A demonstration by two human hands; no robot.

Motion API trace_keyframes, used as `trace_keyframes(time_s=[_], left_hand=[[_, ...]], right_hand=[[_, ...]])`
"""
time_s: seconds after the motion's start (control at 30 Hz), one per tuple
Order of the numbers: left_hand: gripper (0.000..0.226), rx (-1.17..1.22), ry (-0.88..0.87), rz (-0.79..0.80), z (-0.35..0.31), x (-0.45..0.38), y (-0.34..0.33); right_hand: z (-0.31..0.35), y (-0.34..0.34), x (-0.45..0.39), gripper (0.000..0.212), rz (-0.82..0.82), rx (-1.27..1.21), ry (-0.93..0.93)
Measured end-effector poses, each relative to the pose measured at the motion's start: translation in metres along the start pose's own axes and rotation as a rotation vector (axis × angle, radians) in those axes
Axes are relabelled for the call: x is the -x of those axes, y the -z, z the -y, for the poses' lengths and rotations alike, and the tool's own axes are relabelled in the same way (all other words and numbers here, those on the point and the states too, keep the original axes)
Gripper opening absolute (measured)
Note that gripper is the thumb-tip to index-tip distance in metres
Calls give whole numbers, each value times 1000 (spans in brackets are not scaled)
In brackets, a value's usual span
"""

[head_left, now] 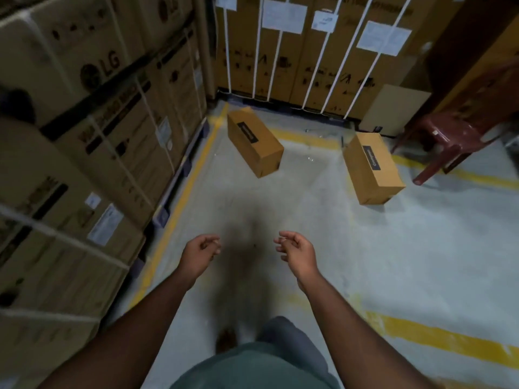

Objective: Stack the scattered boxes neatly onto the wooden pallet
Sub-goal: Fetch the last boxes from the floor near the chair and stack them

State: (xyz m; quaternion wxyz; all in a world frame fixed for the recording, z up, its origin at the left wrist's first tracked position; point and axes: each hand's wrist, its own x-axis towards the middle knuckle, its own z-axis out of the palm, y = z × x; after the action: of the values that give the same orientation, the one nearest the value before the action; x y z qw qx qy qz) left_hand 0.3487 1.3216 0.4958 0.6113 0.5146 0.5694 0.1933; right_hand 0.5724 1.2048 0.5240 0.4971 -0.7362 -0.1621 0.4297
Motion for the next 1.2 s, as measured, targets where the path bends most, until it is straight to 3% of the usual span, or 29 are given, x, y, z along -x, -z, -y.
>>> trace_keyframes(time_s=[0.37,0.53,0.73,0.9,1.07,1.13,1.2], left_hand=[[21,-62,46,20,-148,-318,-60],[22,-24,94,9,-237,-435,-87],[17,-122,89,-17,-300,-610,-121],[18,-184,202,-5,-279,-795,-168],[16,-424,272,67,-222,-933,-213],[31,-507,339,149,-200,-972,-228],[61,-504,427,237,-170,-1013,-248]], right_hand=[[120,-38,-339,19,4,-12,-115],[186,-45,-481,27,29,175,-202],[229,-72,-652,26,75,151,-395],[220,-97,-802,23,7,-3,-518],[157,-118,-959,29,-33,129,-580],[125,-129,-1012,40,-9,263,-575],[94,-138,-1062,52,18,368,-562]])
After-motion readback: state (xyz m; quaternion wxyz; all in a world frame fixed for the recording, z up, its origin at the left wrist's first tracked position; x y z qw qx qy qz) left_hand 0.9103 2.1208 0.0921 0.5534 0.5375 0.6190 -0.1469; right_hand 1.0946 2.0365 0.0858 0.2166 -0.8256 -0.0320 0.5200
